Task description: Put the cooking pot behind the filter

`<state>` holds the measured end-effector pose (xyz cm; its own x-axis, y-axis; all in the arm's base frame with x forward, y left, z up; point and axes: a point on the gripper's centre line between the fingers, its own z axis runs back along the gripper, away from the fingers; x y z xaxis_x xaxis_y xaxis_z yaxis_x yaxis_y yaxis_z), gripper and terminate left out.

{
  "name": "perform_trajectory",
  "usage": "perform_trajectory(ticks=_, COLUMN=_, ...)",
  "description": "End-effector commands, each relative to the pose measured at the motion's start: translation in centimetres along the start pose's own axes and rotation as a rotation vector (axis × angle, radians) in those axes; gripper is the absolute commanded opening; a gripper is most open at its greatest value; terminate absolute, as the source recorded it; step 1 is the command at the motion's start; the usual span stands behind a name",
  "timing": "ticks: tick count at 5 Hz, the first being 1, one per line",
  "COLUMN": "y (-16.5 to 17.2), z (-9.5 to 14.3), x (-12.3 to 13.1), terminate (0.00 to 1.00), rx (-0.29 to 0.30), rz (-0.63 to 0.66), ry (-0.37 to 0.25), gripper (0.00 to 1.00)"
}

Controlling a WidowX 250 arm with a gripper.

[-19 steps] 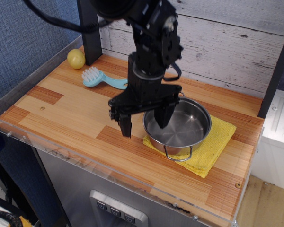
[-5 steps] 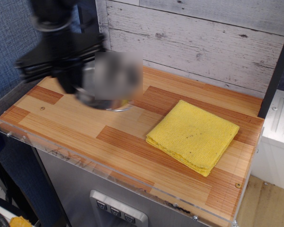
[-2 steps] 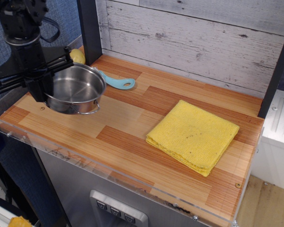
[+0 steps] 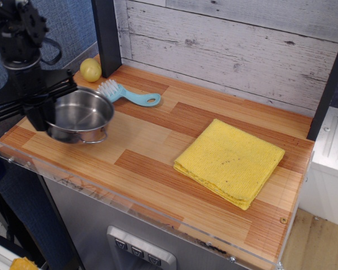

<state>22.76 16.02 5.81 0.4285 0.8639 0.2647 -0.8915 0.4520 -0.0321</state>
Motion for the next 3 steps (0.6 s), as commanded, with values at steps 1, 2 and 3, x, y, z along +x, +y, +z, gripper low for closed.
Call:
perform_trajectory(ticks=1, y=1.0, z=-1.6, x=0.8, terminate=0.0, rx=-0.047, rz=0.048, ry=-0.022, gripper=0.0)
perform_trajectory(ticks=2, y=0.8, z=-2.6, x=1.2, terminate=0.0, rx=-0.079, rz=0.05, ry=-0.075, gripper=0.0)
perform_trajectory(ticks=3, y=0.8, z=-2.6, x=1.6, terminate=0.0, rx=-0.065, rz=0.06, ry=-0.102, gripper=1.0)
